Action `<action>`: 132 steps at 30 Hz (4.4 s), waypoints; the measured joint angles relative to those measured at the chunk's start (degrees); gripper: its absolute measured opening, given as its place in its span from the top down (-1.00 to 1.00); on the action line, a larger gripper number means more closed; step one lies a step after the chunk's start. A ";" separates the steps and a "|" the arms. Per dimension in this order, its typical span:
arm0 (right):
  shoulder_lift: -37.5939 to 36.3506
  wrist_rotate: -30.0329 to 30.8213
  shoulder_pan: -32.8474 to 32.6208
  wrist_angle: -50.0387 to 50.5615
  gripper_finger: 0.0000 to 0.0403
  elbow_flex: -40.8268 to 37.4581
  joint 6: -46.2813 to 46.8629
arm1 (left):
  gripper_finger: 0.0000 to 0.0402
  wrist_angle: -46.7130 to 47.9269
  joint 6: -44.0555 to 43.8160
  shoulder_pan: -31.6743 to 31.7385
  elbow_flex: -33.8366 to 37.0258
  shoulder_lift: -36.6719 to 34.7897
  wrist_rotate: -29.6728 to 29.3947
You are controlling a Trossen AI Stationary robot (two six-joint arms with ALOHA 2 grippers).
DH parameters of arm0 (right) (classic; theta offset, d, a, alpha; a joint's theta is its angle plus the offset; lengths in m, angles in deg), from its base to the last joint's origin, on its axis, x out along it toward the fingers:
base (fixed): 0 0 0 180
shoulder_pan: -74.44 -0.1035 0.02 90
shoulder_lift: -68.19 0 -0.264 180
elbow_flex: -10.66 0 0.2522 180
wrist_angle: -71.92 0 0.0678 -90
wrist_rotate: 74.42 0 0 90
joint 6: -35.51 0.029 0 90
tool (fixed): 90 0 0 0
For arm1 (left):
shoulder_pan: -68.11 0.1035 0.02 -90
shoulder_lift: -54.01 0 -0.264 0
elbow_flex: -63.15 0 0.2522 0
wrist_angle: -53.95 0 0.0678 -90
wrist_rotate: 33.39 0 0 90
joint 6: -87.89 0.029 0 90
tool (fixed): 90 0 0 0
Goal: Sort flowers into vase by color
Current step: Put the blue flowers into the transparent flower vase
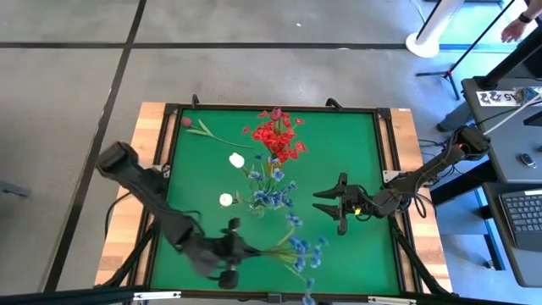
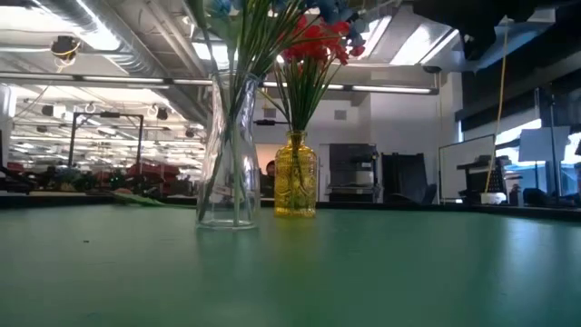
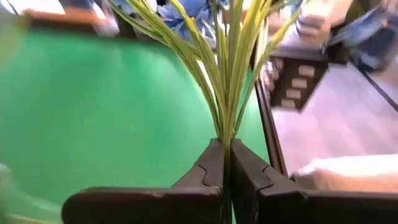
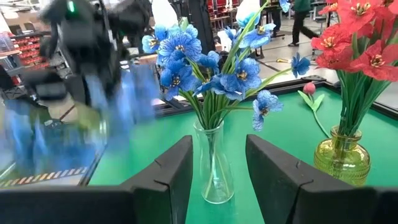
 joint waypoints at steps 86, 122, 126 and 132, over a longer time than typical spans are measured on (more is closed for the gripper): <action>31.19 -26.95 9.77 -3.04 -0.13 44.04 -12.00 | 1.00 -65.66 24.13 8.34 23.61 -9.81 5.13; 27.21 -21.09 10.33 27.00 0.95 55.89 -20.54 | 0.32 -64.15 41.83 -14.60 23.61 -18.66 -45.64; 27.43 -21.75 11.99 36.02 0.94 60.37 -20.57 | 0.32 -64.15 41.78 -15.20 23.61 -18.64 -49.63; 27.53 -27.61 16.47 37.71 0.96 60.38 -16.19 | 0.32 -63.87 41.79 -15.14 23.61 -18.64 -50.83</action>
